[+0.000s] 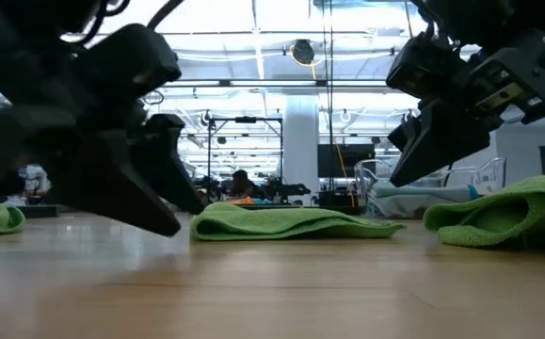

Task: Fold microfiber towels
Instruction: Fold the center green microfiber cloth

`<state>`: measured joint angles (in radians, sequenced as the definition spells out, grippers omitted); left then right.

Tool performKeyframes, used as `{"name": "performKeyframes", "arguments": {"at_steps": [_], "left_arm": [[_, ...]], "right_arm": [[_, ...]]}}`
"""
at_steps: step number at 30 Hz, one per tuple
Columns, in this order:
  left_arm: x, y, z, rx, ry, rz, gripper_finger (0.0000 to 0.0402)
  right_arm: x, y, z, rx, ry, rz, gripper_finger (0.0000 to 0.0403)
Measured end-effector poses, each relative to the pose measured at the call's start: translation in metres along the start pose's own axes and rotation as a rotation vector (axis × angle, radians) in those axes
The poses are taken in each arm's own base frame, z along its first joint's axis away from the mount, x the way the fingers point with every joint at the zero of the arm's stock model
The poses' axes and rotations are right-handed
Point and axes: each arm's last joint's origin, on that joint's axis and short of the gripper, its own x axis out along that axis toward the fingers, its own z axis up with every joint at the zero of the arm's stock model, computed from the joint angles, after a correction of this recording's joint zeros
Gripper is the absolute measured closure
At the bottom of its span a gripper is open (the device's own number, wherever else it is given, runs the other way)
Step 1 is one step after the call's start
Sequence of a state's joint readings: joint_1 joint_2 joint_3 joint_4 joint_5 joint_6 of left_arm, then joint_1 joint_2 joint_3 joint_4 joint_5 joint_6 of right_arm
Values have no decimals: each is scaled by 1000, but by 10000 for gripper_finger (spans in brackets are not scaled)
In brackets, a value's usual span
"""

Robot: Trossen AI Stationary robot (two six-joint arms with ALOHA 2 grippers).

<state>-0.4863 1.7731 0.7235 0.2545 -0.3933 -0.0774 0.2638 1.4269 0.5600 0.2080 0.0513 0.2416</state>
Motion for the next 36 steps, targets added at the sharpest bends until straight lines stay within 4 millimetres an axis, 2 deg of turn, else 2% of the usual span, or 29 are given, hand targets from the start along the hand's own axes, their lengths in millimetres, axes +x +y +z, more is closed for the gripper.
{"name": "performKeyframes", "arguments": {"at_steps": [4, 13, 17, 23, 26, 32, 36], "left_arm": [[8, 9, -2, 61, 7, 5, 154], [17, 32, -4, 80, 54, -120, 164], [21, 38, -6, 49, 67, -140, 218], [23, 45, -7, 28, 72, -126, 337], [23, 46, -7, 13, 78, -109, 387], [23, 47, -8, -35, 86, -53, 379], [23, 47, -8, -53, 87, -49, 393]], "right_arm": [[0, -1, -2, 7, 6, -1, 403], [0, -1, -3, 11, 12, -3, 403], [0, -1, -4, -47, 12, -3, 403], [0, -5, -17, -152, -9, -1, 397], [0, -3, -19, -207, -31, 7, 372], [4, 5, -10, -356, -50, -4, 282], [14, 7, -7, -433, -7, -6, 229]]}}
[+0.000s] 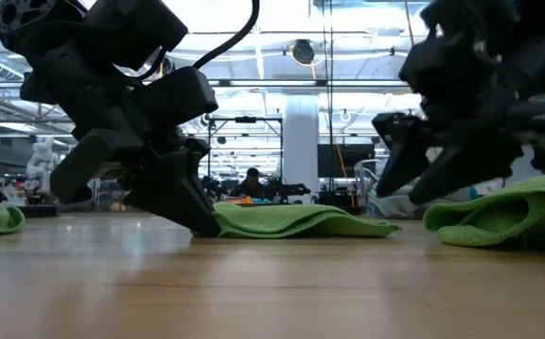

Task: Fold microfiber towels
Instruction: Fold the center green microfiber cloth

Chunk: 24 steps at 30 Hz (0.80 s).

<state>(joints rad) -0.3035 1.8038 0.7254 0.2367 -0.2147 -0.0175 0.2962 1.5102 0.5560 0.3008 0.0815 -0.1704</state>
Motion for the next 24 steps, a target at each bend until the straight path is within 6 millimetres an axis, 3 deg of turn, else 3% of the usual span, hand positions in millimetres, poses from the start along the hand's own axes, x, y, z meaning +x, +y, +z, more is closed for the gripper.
{"name": "performKeyframes", "arguments": {"at_steps": [5, 24], "left_arm": [[0, 0, 0, -31, 1, 1, 387], [0, 0, 0, -22, 2, -2, 388]], "right_arm": [[12, 2, -6, -22, 60, 10, 213], [41, 9, -23, -24, 112, -93, 238]]}}
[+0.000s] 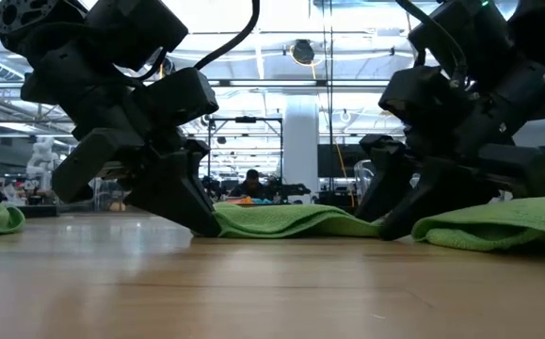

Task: Fold microfiber towels
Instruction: Fold the center green microfiber cloth

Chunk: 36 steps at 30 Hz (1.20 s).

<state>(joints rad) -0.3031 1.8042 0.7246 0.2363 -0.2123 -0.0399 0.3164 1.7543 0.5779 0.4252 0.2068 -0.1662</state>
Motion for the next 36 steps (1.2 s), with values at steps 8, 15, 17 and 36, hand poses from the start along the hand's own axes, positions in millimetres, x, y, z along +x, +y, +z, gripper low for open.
{"name": "performKeyframes", "arguments": {"at_steps": [8, 15, 17, 36], "left_arm": [[0, -1, 0, -2, 1, -1, 394], [-1, -4, 0, -15, -10, -2, 395], [-2, -7, 2, -6, -32, -1, 396], [-79, -54, 50, 44, -446, 33, 393]], "right_arm": [[0, 1, -10, 31, 84, -1, 307], [-1, 1, -11, 69, 76, -18, 382], [-3, 0, -8, 102, 49, -23, 396], [-82, -13, 45, 333, -310, 167, 400]]}}
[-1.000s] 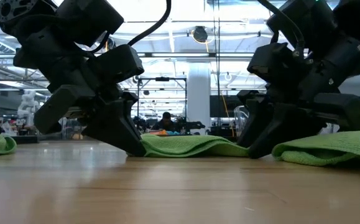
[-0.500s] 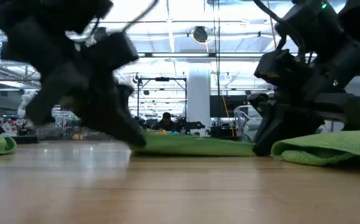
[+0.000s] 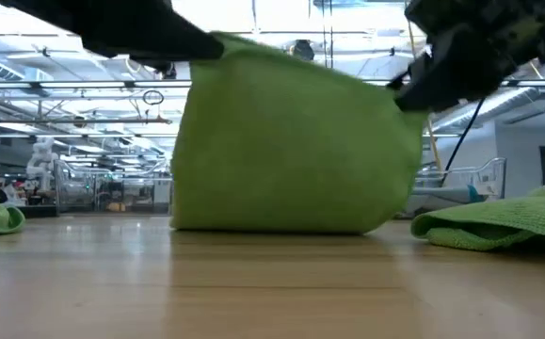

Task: Fold microfiber towels
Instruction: Fold the center green microfiber cloth

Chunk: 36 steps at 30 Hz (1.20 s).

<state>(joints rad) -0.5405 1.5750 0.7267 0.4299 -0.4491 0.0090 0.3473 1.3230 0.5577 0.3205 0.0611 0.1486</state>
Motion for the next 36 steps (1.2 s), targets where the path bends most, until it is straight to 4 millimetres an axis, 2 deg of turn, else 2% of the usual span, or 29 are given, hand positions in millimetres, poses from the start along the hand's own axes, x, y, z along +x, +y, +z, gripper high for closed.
{"name": "performKeyframes", "arguments": {"at_steps": [6, 10, 13, 17, 20, 22, 25, 27, 36], "left_arm": [[-10, 2, 0, 30, 52, 89, 395], [-10, 1, -3, -20, 79, 87, 392], [-12, -4, 2, -53, 36, 18, 389], [-20, -15, 10, -9, -30, -18, 396], [-31, -18, 18, 25, -72, 16, 391], [-40, -18, 24, 56, -88, 67, 391], [-51, -13, 32, 48, -115, 142, 397], [-53, -8, 31, 40, -87, 166, 395], [-37, 3, 6, -104, 105, 157, 395]], "right_arm": [[-13, -2, 15, -25, -123, -107, 400], [-13, -1, 18, -20, -150, -54, 400], [-14, 5, 23, 30, -163, -34, 400], [-16, 22, 43, 29, -209, -4, 401], [-18, 33, 54, 3, -206, -17, 401], [-20, 34, 59, 28, -198, -90, 401], [-19, 28, 60, 51, -166, -175, 401], [-18, 25, 59, 77, -157, -188, 401], [3, 27, 43, 176, -53, -110, 400]]}}
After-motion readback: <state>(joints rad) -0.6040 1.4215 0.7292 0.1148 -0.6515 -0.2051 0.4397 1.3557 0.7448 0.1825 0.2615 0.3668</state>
